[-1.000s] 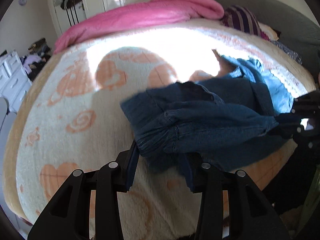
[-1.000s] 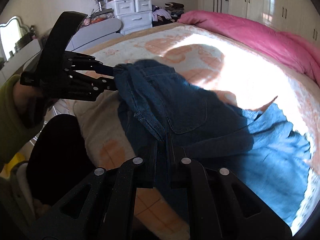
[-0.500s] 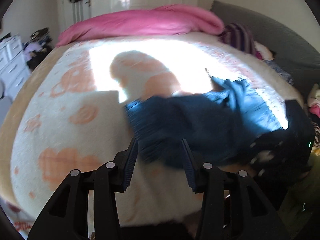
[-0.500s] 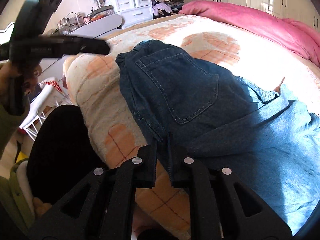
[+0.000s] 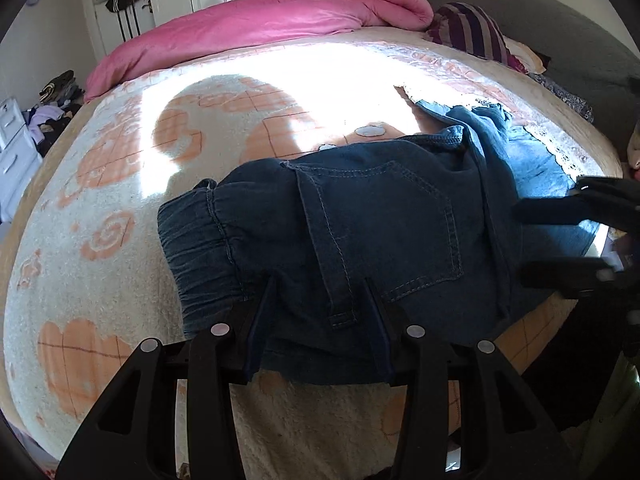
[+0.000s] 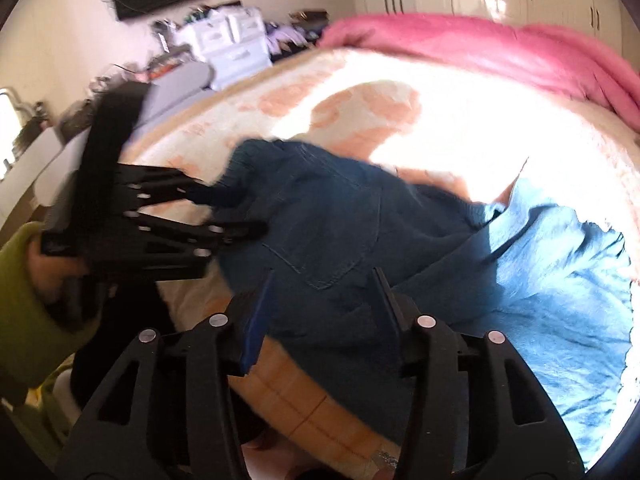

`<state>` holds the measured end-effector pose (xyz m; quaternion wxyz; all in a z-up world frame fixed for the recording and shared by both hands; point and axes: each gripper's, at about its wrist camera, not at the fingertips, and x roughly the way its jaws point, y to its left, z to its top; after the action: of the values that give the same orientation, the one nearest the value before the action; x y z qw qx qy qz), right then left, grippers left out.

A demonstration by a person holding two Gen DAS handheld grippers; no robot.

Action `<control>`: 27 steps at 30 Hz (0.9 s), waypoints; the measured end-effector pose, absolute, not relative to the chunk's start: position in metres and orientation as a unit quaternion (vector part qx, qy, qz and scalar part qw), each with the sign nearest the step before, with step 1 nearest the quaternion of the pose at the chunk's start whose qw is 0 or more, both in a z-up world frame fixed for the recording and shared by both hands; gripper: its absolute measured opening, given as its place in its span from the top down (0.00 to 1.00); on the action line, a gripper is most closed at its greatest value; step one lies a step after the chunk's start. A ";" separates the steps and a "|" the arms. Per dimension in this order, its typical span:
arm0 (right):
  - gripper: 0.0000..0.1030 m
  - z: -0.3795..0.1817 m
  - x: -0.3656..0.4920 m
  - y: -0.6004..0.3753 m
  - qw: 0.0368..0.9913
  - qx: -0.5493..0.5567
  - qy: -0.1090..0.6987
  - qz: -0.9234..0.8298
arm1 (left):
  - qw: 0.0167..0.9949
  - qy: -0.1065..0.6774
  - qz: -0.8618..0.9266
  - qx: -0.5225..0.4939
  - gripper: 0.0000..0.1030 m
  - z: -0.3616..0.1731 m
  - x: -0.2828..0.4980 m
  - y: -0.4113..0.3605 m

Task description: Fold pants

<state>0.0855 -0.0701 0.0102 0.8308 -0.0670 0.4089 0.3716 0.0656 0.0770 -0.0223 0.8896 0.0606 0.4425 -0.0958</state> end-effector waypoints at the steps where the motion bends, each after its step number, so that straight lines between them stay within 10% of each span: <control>1: 0.59 0.001 0.090 -0.065 0.823 -0.073 0.427 0.369 | 0.890 0.441 -0.096 0.059 0.59 -0.021 0.064 0.078; 15: 0.47 0.029 0.146 -0.135 0.863 -0.002 0.423 0.276 | 0.914 0.380 -0.146 0.009 0.25 0.028 0.054 0.070; 27: 0.29 0.036 0.236 -0.171 0.881 -0.033 0.443 0.164 | 0.873 0.424 -0.240 -0.027 0.21 0.013 0.072 0.008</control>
<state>0.2357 -0.1708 0.0357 0.8809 -0.0328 0.4429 0.1635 0.0719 0.0085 0.0126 0.8726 -0.0274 0.4243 -0.2405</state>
